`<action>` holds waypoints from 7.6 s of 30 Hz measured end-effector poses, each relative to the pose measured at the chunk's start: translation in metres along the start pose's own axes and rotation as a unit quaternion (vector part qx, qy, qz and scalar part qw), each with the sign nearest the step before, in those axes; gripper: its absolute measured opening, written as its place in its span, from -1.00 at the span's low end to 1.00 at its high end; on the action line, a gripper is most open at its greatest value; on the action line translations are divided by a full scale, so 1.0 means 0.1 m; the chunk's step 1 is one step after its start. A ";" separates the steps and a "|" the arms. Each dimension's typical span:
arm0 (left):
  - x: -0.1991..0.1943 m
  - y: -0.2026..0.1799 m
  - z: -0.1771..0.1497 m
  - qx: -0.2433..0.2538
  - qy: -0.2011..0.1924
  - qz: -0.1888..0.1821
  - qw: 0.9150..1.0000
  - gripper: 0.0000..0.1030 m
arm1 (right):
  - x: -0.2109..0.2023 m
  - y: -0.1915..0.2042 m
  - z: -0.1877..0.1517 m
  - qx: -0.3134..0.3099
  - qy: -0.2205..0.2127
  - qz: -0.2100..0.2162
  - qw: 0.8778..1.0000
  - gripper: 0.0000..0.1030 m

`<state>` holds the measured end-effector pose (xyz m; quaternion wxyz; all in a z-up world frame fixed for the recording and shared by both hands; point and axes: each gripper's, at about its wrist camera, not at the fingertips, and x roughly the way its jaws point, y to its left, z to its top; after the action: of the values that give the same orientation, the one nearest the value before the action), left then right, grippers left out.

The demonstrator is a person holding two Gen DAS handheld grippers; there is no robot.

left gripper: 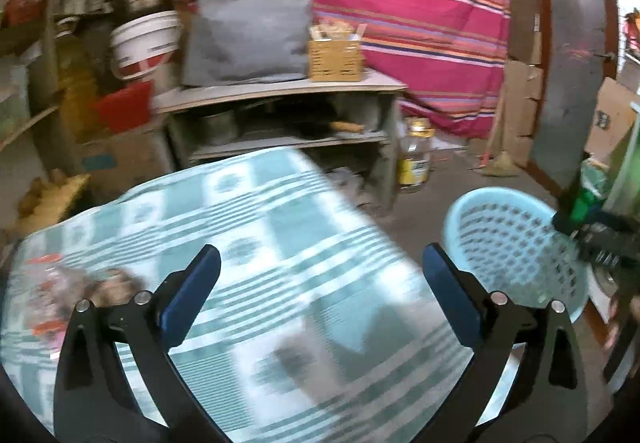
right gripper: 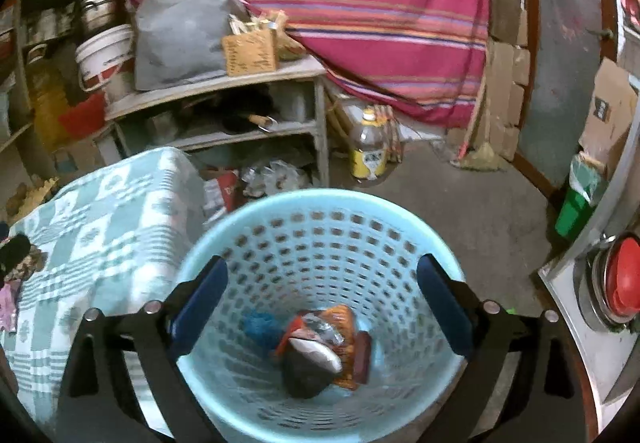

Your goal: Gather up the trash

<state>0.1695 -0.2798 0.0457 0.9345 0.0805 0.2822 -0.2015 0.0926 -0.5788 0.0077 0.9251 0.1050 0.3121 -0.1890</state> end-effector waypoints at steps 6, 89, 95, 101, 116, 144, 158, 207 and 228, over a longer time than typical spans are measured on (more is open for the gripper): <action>-0.22 0.89 -0.27 -0.027 0.011 0.075 0.997 0.89 | -0.08 0.67 -0.02 -0.036 -0.001 0.036 0.999 0.84; -0.87 3.59 -1.12 -0.166 0.027 0.136 0.976 -0.99 | 0.26 4.25 -0.53 -0.216 0.029 0.163 0.962 0.82; -0.84 3.62 -1.11 -0.169 0.027 0.134 0.976 -0.99 | 0.50 4.45 -0.57 -0.223 0.062 0.164 0.959 0.55; -0.83 3.69 -1.14 -0.175 0.031 0.141 0.974 -0.99 | 0.61 4.57 -0.65 -0.240 0.095 0.196 0.946 -0.23; -0.98 3.40 -0.89 -0.169 0.003 0.136 0.976 -0.99 | 0.23 3.88 -0.38 -0.214 0.041 0.173 0.961 -0.24; -0.24 0.71 -0.04 -0.033 -0.017 -0.034 0.999 -0.99 | -0.09 0.70 0.07 -0.074 -0.008 0.033 0.997 -0.24; 0.36 -0.87 0.07 0.016 0.006 -0.128 0.992 -0.99 | 0.05 -0.34 -0.03 -0.010 0.007 -0.009 1.000 -0.24; -0.23 1.62 -0.31 -0.059 0.006 0.104 0.993 0.89 | 0.09 0.90 0.00 -0.043 0.016 0.015 0.999 0.69; 0.10 2.53 -0.74 -0.110 0.081 0.108 0.985 -0.69 | 0.25 2.19 -0.12 -0.112 0.043 0.080 0.990 0.69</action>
<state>0.2468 -0.0342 -0.0119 0.9281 0.0231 0.3667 -0.0598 0.1959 -0.3840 -0.0003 0.9288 0.0329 0.3616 -0.0737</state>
